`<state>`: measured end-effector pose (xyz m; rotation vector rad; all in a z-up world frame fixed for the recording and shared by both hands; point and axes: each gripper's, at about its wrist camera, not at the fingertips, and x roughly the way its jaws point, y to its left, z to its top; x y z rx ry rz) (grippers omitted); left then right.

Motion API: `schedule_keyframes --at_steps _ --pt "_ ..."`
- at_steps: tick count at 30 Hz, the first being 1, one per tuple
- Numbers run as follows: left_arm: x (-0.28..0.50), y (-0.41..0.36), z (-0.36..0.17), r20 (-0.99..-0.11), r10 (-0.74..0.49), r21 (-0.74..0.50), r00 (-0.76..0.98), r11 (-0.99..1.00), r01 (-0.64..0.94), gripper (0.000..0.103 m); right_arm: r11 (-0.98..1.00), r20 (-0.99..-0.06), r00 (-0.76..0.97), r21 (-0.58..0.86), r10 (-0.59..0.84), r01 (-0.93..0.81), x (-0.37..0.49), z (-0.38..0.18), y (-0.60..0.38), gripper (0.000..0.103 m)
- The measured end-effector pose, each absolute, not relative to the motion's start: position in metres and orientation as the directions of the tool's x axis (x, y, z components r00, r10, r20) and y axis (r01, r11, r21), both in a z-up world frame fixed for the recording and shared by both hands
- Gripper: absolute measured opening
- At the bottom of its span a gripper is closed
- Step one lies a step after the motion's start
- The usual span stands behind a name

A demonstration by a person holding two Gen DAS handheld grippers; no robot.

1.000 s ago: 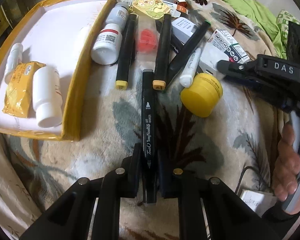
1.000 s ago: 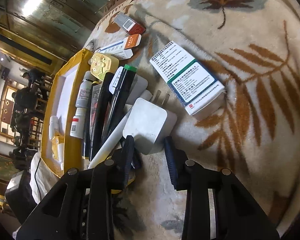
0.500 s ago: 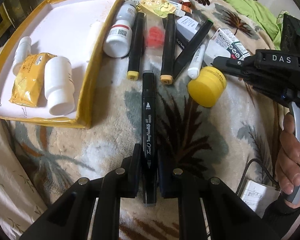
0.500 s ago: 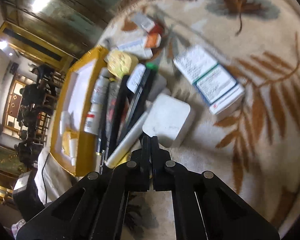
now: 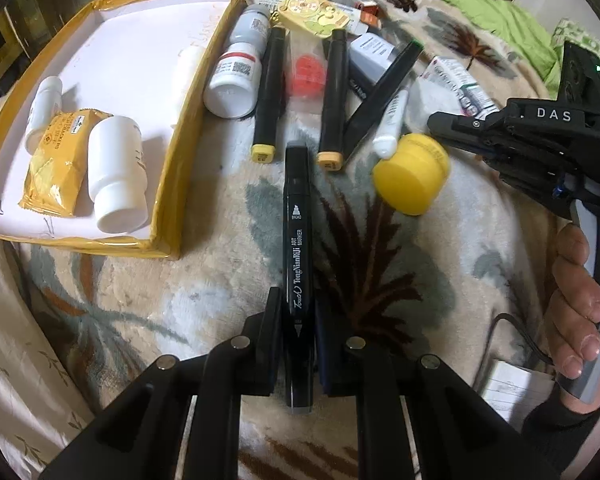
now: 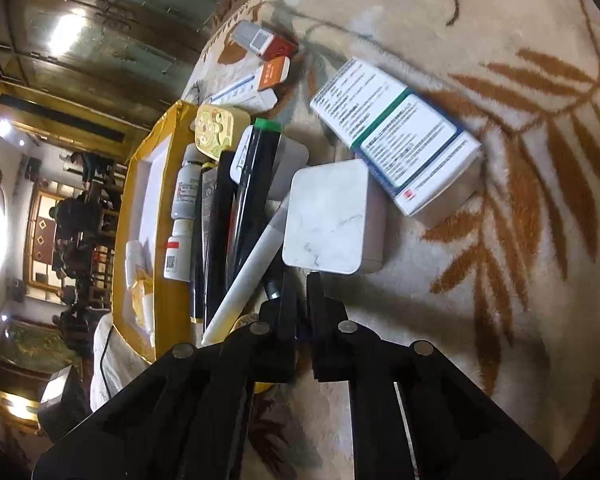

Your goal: Organize objects

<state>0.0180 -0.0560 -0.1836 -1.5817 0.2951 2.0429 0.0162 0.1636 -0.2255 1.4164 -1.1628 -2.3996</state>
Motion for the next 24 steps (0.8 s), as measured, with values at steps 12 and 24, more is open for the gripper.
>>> schedule_keyframes --at_steps 12,24 --pt "0.025 -0.075 -0.156 -0.891 0.427 -0.307 -0.154 -0.818 -0.487 0.013 -0.629 -0.539 -0.685 0.763 -0.49 -0.151 0.04 -0.183 0.177 0.0" --pt "0.018 -0.095 -0.145 -0.886 0.435 -0.318 -0.161 -0.822 -0.473 0.013 -0.637 -0.617 -0.687 0.716 -0.384 -0.286 0.047 -0.193 0.2 0.062"
